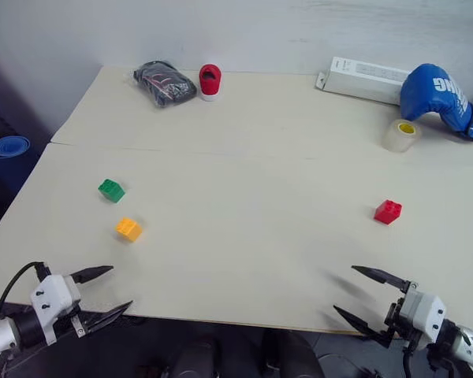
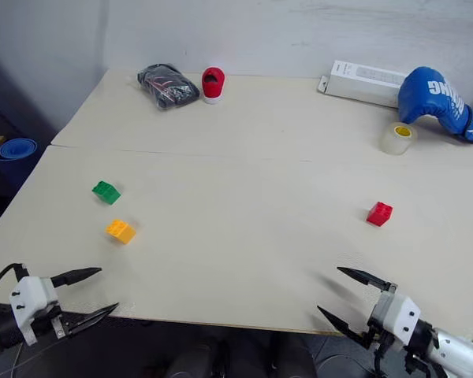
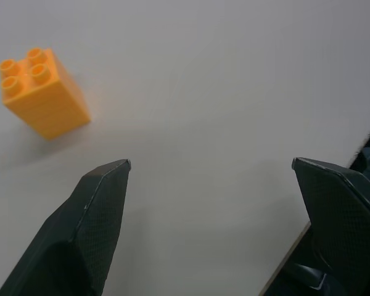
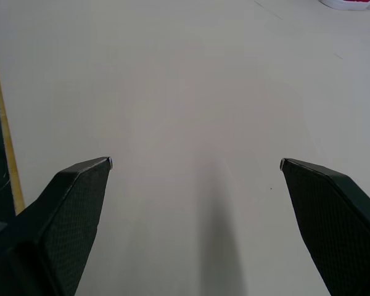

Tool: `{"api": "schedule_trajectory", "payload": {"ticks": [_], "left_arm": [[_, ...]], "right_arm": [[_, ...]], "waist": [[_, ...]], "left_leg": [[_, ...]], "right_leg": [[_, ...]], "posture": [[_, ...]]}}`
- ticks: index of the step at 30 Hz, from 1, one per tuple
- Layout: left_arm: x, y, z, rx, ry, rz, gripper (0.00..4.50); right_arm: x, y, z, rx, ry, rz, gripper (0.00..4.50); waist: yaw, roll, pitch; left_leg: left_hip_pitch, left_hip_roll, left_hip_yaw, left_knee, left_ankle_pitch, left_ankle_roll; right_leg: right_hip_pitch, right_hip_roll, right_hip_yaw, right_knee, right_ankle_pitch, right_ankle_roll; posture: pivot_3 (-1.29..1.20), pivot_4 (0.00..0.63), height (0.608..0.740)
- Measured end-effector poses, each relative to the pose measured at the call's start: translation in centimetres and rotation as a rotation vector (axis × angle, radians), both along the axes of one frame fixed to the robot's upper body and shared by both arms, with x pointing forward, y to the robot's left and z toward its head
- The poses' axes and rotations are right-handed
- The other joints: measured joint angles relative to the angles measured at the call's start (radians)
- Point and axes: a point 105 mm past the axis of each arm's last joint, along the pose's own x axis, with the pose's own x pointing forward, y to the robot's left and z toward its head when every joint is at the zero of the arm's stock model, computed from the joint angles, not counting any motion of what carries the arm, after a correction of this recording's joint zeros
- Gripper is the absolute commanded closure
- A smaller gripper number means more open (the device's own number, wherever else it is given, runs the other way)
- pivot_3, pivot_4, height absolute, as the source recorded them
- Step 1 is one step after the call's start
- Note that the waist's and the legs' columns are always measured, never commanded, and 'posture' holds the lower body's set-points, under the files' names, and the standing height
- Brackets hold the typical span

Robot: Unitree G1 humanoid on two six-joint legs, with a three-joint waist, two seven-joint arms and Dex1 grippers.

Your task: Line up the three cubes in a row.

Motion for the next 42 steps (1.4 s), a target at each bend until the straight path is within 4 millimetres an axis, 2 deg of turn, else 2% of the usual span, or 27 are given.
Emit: {"api": "schedule_trajectory", "payload": {"ticks": [5,9,11,15,18,23,27,29,34,37,42], "left_arm": [[1.1,-0.6,1.0,-0.066,-0.009,0.006,0.12],[1.2,-3.4,0.4,-0.102,0.061,-0.095,0.12],[1.9,-5.4,0.9,-0.185,0.074,-0.158,0.12],[3.3,-8.0,3.8,-0.288,-0.012,-0.267,0.12],[3.9,-10.8,5.1,-0.295,-0.03,-0.412,0.12],[5.4,-12.2,6.5,-0.312,-0.084,-0.464,0.12],[5.2,-13.4,5.3,-0.332,-0.021,-0.502,0.12],[5.3,-13.6,4.8,-0.336,-0.003,-0.505,0.12],[5.3,-14.7,5.1,-0.285,-0.006,-0.601,0.12],[5.3,-14.9,4.2,-0.281,0.039,-0.624,0.12],[5.6,-15.5,4.4,-0.275,0.005,-0.624,0.12]], "right_arm": [[0.1,-0.3,-0.2,0.049,0.03,-0.045,0.0],[-0.6,-0.4,-0.5,0.123,0.095,-0.102,0.0],[-0.1,-1.1,-0.1,0.152,0.055,-0.202,0.0],[0.2,-3.7,0.6,0.2,-0.027,-0.454,0.0],[-0.7,-5.2,-0.3,0.286,-0.047,-0.674,0.0],[-0.6,-6.3,-1.5,0.297,-0.075,-0.88,0.0],[2.5,-4.3,-1.4,0.31,-0.093,-0.884,0.0],[5.2,-3.8,0.2,0.355,-0.155,-0.905,0.0],[11.3,-2.9,5.0,0.514,-0.267,-0.962,0.0],[13.7,-2.7,5.1,0.52,-0.241,-0.98,0.0],[15.7,-3.3,3.8,0.457,-0.202,-1.083,0.0]], "waist": [[-0.002,0.0,0.0],[-0.002,0.001,0.0],[0.001,0.001,0.0],[0.001,0.002,0.0],[0.0,0.003,-0.001],[-0.02,0.004,-0.001],[-0.033,0.004,-0.001],[-0.032,0.003,-0.001],[-0.029,0.003,-0.001],[-0.031,0.003,-0.001],[-0.033,0.003,-0.001]], "left_leg": [[0.0,0.0,0.0,0.0,0.0,-0.001],[0.0,0.0,0.001,0.0,0.0,-0.002],[0.0,0.0,0.001,0.0,0.0,-0.001],[0.001,0.0,0.001,0.0,0.003,-0.008],[0.0,0.0,0.001,-0.001,0.004,-0.009],[0.001,0.001,0.008,-0.002,0.003,-0.009],[0.003,0.002,0.011,-0.002,0.004,-0.011],[-0.002,0.002,0.014,0.0,0.006,-0.011],[-0.002,0.001,0.014,0.0,0.008,-0.011],[-0.003,0.001,0.015,0.0,0.008,-0.011],[-0.004,0.001,0.016,0.0,0.008,-0.01]], "right_leg": [[0.0,0.0,0.0,0.001,0.0,0.0],[0.0,0.0,0.001,0.0,0.0,0.0],[0.0,0.0,0.002,0.001,0.0,0.0],[0.0,0.0,0.002,0.002,0.0,0.0],[-0.001,0.001,0.004,0.003,0.0,0.0],[-0.001,0.003,0.011,0.006,0.0,0.0],[-0.008,0.004,0.014,0.01,-0.001,0.0],[-0.015,0.004,0.016,0.014,-0.001,-0.001],[-0.016,0.005,0.017,0.015,-0.001,-0.001],[-0.016,0.006,0.017,0.017,-0.001,-0.001],[-0.017,0.006,0.018,0.017,-0.001,0.0]], "posture": [[0.0,0.15,0.74],[0.0,0.15,0.74],[0.0,0.15,0.74],[0.0,0.15,0.74],[0.0,0.15,0.74],[0.0,0.15,0.74],[0.0,0.15,0.74],[0.0,0.15,0.74],[0.0,0.15,0.74],[0.0,0.15,0.74],[0.0,0.15,0.74]]}}
